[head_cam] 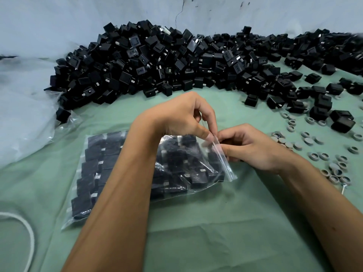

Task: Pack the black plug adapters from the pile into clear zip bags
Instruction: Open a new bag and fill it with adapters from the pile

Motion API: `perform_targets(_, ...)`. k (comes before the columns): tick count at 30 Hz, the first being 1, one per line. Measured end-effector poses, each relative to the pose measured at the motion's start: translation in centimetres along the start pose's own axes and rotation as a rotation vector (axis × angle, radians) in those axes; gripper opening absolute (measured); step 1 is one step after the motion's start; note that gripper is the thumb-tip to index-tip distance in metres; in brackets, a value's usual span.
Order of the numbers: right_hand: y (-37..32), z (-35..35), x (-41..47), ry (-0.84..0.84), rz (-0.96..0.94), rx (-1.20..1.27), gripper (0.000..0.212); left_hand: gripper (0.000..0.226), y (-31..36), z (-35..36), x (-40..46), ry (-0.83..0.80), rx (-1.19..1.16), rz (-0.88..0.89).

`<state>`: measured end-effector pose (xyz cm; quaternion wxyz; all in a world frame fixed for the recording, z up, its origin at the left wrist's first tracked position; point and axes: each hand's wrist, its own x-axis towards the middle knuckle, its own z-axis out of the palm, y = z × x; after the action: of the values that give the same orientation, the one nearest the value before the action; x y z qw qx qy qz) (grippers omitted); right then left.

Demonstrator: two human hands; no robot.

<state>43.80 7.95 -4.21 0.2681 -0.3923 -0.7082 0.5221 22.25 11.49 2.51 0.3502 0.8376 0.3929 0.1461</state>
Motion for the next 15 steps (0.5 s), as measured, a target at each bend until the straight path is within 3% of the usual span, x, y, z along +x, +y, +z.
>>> perform_targets(15, 0.8, 1.2, 1.0, 0.074, -0.122, -0.034, 0.014, 0.011, 0.6, 0.4, 0.2, -0.008, 0.017, -0.002)
